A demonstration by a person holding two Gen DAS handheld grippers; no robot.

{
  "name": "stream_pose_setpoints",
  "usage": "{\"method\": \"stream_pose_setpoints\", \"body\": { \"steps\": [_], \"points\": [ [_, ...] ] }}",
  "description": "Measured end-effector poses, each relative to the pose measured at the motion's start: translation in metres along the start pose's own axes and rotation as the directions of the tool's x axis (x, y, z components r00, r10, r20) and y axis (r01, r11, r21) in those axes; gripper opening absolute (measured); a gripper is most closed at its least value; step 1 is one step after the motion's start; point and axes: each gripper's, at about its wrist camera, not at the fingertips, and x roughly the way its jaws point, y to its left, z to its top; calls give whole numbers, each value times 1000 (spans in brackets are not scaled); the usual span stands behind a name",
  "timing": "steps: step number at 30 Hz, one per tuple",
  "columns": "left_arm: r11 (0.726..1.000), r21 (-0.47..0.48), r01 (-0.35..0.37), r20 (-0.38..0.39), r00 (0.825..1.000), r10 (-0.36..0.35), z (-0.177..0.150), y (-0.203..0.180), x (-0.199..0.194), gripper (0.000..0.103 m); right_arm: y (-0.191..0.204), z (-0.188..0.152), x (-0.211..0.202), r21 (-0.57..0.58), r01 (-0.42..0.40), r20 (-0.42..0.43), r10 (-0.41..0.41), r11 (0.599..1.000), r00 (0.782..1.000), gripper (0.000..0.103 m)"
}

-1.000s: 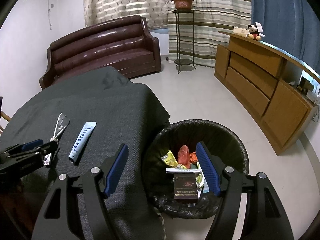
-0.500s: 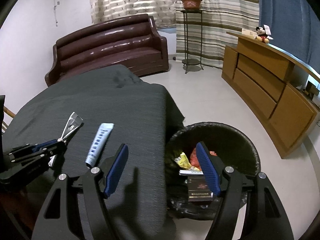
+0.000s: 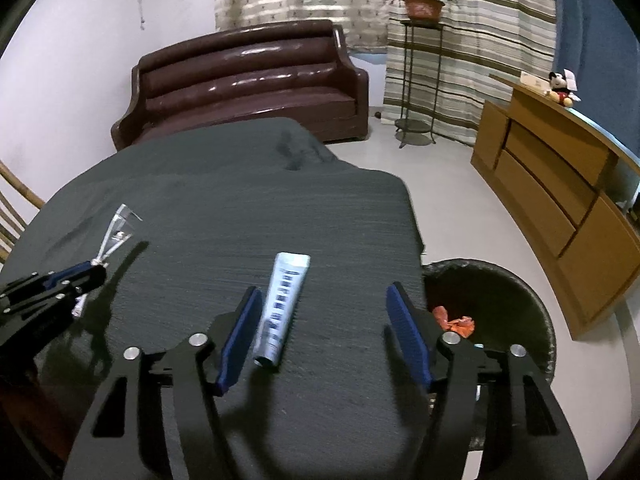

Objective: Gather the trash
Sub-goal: 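Grasp the blue-and-white tube with the right tool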

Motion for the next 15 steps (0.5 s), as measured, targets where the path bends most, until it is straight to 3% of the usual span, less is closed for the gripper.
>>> {"method": "stream_pose_setpoints", "body": {
  "steps": [15],
  "points": [
    [999,-34,-42,9,999,42,-5,33,-2,17,20,3,20,-42,18,-85,-22,999,996,36]
  ]
}}
